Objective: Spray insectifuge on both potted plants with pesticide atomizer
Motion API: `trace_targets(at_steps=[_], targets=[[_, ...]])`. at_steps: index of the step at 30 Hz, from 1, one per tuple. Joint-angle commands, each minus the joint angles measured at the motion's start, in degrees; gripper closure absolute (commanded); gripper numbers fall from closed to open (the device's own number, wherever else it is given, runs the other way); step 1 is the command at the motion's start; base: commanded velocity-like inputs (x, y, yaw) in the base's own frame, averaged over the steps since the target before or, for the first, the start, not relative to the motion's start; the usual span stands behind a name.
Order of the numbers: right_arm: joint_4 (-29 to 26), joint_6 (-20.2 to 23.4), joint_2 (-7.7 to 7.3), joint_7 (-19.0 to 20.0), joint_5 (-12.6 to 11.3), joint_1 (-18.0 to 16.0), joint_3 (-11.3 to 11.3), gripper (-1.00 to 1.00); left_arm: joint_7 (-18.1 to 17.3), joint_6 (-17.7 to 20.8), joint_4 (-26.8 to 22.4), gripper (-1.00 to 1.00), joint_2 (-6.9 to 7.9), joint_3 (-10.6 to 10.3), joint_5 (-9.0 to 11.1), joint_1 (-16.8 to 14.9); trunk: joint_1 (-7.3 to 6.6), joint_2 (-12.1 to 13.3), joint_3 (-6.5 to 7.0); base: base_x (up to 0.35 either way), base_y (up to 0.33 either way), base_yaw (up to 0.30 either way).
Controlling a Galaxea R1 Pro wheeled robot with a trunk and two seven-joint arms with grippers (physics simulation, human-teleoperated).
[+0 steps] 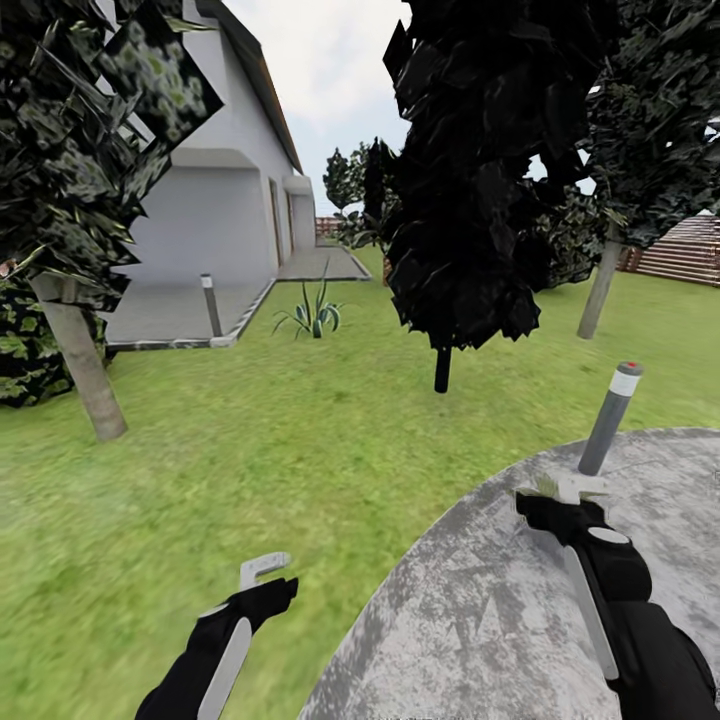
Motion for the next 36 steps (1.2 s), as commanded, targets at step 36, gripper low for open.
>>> trace_targets(at_steps=[36], targets=[[-0.86,-2.39,0.09,-0.25,0.0,4.55,-0.39,-1.0,-2.03,-0.14,0.6,-1.0,-0.06,-0.11,0.75,0.01,0.0,-0.04,-1.48,0.0,0.0,-0.253]])
